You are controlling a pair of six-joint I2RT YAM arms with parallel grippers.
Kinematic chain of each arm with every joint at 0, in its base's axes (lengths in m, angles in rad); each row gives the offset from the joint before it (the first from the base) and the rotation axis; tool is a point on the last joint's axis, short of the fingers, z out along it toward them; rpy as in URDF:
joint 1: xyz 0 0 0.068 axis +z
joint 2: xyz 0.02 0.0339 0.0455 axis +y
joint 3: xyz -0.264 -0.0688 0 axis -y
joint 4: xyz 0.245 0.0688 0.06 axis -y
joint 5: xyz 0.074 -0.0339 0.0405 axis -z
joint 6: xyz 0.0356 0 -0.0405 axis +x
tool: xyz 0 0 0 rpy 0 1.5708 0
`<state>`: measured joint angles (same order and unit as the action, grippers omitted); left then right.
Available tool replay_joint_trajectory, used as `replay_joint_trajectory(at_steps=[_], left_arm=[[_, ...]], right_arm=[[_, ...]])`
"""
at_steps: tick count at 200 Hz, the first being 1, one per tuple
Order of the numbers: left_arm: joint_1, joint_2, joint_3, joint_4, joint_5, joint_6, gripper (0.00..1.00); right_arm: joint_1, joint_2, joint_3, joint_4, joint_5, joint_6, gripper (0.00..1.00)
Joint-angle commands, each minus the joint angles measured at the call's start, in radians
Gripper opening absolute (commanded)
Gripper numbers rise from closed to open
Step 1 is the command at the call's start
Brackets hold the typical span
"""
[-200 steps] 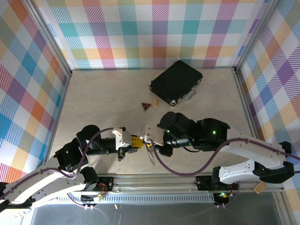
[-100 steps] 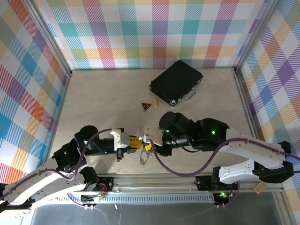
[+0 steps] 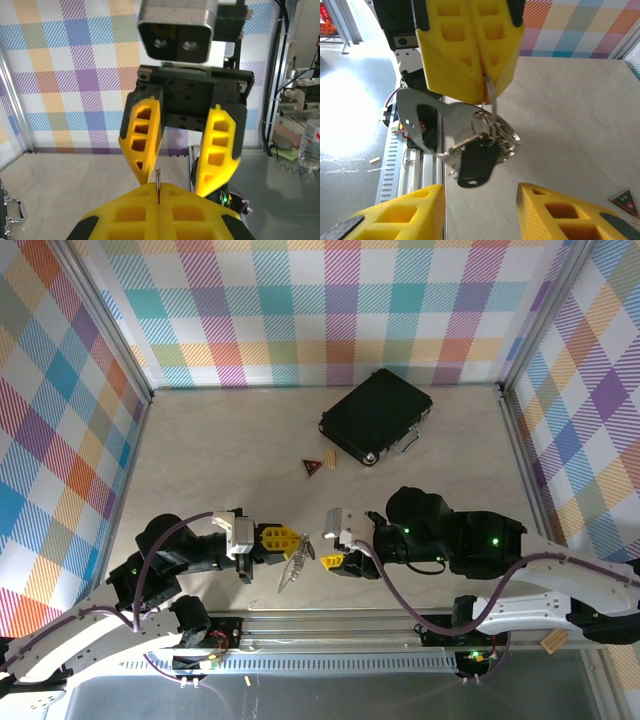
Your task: Put the keys on the keyring
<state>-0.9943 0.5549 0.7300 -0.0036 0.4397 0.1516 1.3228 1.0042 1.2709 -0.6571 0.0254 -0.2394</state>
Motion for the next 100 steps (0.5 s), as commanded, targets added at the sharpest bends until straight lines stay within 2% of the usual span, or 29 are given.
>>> replay_joint_trajectory(at_steps=[1, 24, 47, 100], left_arm=[[-0.007, -0.003, -0.038, 0.152, -0.037, -0.056, 0.0], [-0.007, 0.019, -0.061, 0.234, -0.027, -0.082, 0.0], [-0.007, 0.041, -0.07, 0.281, -0.016, -0.102, 0.0], [-0.007, 0.043, -0.084, 0.318, -0.004, -0.12, 0.0]], right_arm=[[0.006, -0.022, -0.053, 0.13, -0.027, 0.026, 0.43], [0.004, -0.03, -0.095, 0.198, -0.01, 0.033, 0.44], [0.006, -0.037, -0.12, 0.242, 0.022, 0.037, 0.4], [0.004, -0.036, -0.137, 0.262, 0.059, 0.032, 0.35]])
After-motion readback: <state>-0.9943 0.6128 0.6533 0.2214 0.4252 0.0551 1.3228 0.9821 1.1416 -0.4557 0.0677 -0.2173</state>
